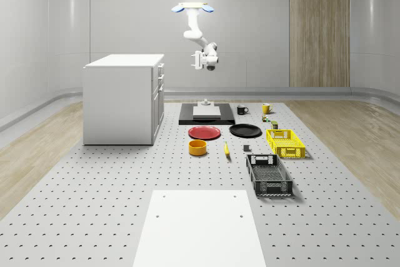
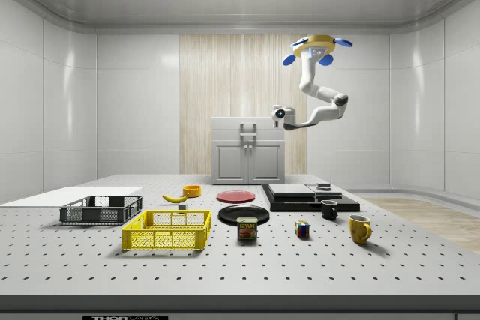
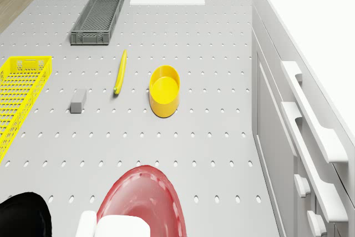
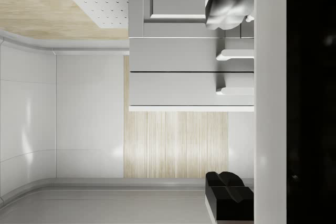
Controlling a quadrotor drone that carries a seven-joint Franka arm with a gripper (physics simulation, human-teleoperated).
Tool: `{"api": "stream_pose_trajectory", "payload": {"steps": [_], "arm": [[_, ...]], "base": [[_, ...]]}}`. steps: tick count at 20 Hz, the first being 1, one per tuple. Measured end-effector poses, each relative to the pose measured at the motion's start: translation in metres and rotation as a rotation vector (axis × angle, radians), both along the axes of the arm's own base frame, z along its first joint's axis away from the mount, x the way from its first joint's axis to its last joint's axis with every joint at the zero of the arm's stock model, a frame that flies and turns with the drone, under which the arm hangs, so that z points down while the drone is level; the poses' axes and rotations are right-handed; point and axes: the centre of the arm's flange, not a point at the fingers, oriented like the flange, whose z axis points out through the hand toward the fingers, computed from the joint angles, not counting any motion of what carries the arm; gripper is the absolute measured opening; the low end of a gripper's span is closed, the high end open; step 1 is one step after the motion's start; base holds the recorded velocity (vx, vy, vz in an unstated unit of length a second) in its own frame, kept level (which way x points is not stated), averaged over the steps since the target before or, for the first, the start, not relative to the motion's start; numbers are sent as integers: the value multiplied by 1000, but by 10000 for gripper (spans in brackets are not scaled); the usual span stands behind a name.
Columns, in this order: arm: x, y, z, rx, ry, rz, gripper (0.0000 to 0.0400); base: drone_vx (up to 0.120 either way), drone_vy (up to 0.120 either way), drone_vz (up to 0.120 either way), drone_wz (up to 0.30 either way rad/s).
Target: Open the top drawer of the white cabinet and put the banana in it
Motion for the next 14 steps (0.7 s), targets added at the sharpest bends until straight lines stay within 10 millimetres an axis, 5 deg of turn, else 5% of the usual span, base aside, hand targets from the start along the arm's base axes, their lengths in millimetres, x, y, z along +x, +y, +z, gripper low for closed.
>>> {"api": "stream_pose_trajectory", "payload": {"steps": [6,14], "arm": [[0,0,0,0,0,0,400],[0,0,0,0,0,0,400]], "base": [[120,0,0,0],[120,-115,0,0]]}}
